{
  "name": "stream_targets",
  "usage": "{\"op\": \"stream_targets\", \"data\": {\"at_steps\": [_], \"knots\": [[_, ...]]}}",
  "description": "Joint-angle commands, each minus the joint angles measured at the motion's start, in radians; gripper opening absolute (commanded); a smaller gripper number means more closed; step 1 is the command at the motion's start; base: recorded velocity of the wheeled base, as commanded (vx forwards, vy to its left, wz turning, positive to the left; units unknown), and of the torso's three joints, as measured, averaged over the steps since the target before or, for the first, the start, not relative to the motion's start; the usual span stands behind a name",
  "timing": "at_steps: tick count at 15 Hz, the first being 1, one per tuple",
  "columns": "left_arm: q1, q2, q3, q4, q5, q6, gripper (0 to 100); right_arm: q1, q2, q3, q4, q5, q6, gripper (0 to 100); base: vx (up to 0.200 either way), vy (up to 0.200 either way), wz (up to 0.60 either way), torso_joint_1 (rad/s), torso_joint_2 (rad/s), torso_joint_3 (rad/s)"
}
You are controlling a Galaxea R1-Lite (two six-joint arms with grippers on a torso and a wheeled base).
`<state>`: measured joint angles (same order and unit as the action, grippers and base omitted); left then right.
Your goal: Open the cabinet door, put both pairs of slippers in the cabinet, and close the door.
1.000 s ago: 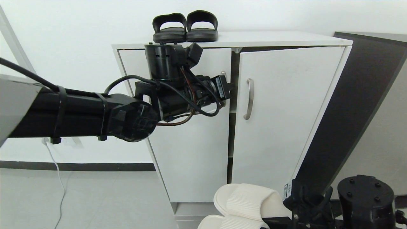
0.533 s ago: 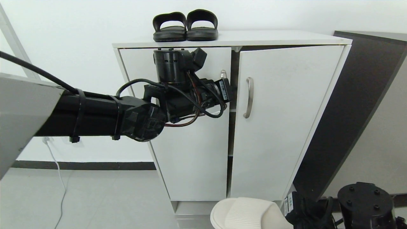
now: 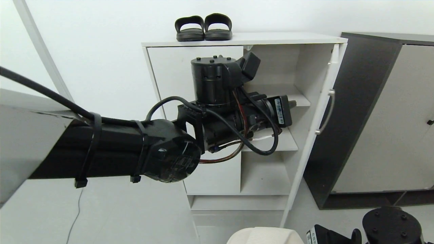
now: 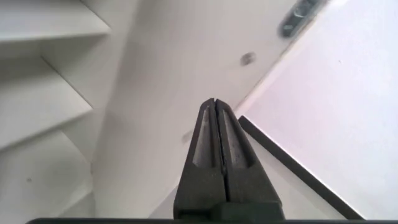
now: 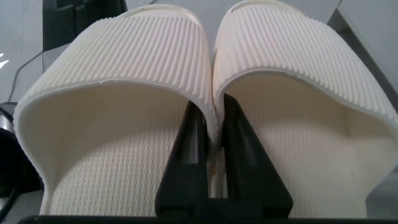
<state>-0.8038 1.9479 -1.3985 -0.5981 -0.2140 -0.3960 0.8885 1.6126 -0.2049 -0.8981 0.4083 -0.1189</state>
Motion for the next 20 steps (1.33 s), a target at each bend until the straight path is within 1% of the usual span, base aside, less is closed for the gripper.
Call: {"op": "stream_targets", "data": {"at_steps": [1,2,4,5,6,7,8,9,10,11,12,14,15,16,17,18,19,20], "knots": [[-0.009,-0.015,0.007,0.0,0.001,-0.001,0,0.001,0.0,0.001,-0.001,0.0,-0.001,0,0.0,0.0,0.0,0.0,0.0,0.0],[0.008,-0.015,0.009,-0.005,0.002,-0.001,0,0.0,0.0,-0.001,-0.005,0.0,-0.001,0,0.0,0.0,0.0,0.0,0.0,0.0],[0.069,-0.041,0.05,-0.042,0.005,0.002,0,-0.016,0.015,-0.014,-0.032,-0.011,0.007,0,0.0,0.0,0.0,0.0,0.0,0.0],[0.101,-0.093,0.101,-0.035,0.016,0.006,0,-0.065,0.04,-0.039,-0.045,-0.017,0.008,0,0.0,0.0,0.0,0.0,0.0,0.0],[0.124,-0.184,0.173,-0.005,0.019,0.008,0,-0.128,0.066,-0.065,-0.056,-0.034,0.01,0,0.0,0.0,0.0,0.0,0.0,0.0],[0.146,-0.284,0.233,0.054,0.022,0.011,0,-0.168,0.084,-0.097,-0.056,-0.078,0.036,0,0.0,0.0,0.0,0.0,0.0,0.0],[0.163,-0.356,0.271,0.098,0.024,0.017,0,-0.178,0.092,-0.119,-0.056,-0.141,0.071,0,0.0,0.0,0.0,0.0,0.0,0.0],[0.203,-0.497,0.354,0.179,0.047,0.065,0,-0.178,0.099,-0.188,-0.051,-0.316,0.145,0,0.0,0.0,0.0,0.0,0.0,0.0],[0.226,-0.589,0.417,0.228,0.101,0.121,0,-0.18,0.125,-0.241,-0.05,-0.422,0.176,0,0.0,0.0,0.0,0.0,0.0,0.0],[0.239,-0.658,0.472,0.258,0.17,0.172,0,-0.181,0.152,-0.283,-0.05,-0.488,0.186,0,0.0,0.0,0.0,0.0,0.0,0.0],[0.255,-0.748,0.541,0.264,0.26,0.209,0,-0.186,0.202,-0.337,-0.051,-0.583,0.199,0,0.0,0.0,0.0,0.0,0.0,0.0],[0.268,-0.88,0.636,0.27,0.407,0.221,0,-0.189,0.276,-0.413,-0.056,-0.744,0.208,0,0.0,0.0,0.0,0.0,0.0,0.0],[0.319,-0.935,0.676,0.291,0.461,0.239,0,-0.192,0.305,-0.453,-0.056,-0.796,0.211,0,0.0,0.0,0.0,0.0,0.0,0.0],[0.373,-0.975,0.693,0.322,0.481,0.244,0,-0.198,0.322,-0.476,-0.056,-0.83,0.223,0,0.0,0.0,0.0,0.0,0.0,0.0],[0.402,-1.009,0.716,0.347,0.509,0.247,0,-0.2,0.329,-0.492,-0.056,-0.847,0.243,0,0.0,0.0,0.0,0.0,0.0,0.0],[0.436,-1.055,0.744,0.357,0.585,0.256,0,-0.204,0.339,-0.505,-0.056,-0.855,0.249,0,0.0,0.0,0.0,0.0,0.0,0.0],[0.486,-1.104,0.779,0.363,0.642,0.279,0,-0.212,0.345,-0.507,-0.055,-0.859,0.249,0,0.0,0.0,0.0,0.0,0.0,0.0],[0.531,-1.146,0.832,0.366,0.653,0.293,0,-0.215,0.349,-0.507,-0.056,-0.859,0.249,0,0.0,0.0,0.0,0.0,0.0,0.0]]}}
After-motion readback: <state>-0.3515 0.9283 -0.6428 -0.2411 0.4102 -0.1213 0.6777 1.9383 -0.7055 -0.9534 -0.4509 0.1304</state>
